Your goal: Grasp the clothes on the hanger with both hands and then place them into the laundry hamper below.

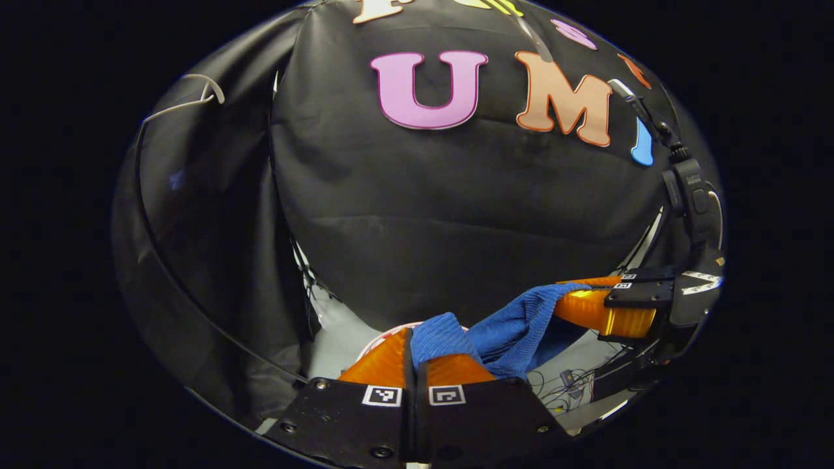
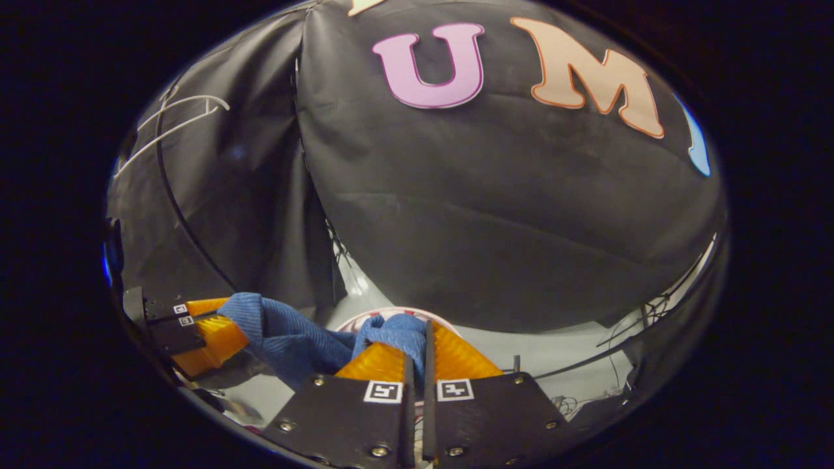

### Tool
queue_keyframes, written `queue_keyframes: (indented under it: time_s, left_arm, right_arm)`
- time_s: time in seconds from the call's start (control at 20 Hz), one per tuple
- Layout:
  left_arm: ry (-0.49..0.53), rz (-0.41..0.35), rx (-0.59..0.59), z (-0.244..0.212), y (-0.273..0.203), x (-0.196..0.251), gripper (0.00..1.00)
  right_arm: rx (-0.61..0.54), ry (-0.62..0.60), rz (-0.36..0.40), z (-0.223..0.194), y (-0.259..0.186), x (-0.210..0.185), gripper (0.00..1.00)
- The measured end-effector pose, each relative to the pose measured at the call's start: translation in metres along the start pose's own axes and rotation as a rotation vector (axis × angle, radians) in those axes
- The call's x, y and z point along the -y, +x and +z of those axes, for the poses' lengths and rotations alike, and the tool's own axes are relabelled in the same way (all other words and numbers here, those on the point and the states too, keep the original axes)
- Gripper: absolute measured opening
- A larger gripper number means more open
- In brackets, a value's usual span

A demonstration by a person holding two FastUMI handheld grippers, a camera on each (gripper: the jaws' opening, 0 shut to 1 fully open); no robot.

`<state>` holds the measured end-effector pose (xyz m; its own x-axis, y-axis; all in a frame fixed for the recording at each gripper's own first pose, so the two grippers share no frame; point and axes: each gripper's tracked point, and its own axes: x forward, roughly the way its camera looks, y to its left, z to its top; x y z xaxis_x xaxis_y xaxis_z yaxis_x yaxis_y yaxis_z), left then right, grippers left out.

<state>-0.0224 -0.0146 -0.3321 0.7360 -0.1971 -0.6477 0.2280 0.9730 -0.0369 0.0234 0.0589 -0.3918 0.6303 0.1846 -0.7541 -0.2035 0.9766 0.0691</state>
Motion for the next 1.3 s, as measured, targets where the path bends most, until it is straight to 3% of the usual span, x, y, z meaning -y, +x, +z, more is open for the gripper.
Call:
queue_keyframes:
  time_s: [0.65, 0.95, 1.3]
  left_arm:
    - [-0.007, 0.036, -0.31, -0.074, 0.01, -0.003, 0.02]
    - [-0.013, 0.055, -0.341, -0.076, 0.007, -0.003, 0.12]
    - [-0.005, 0.059, -0.329, -0.069, 0.01, -0.002, 0.11]
  right_arm:
    - [-0.234, -0.02, -0.04, -0.06, 0.02, 0.0, 0.06]
    - [-0.299, -0.032, -0.035, -0.079, 0.027, 0.0, 0.06]
    - [-0.367, -0.079, -0.002, -0.107, 0.035, -0.003, 0.07]
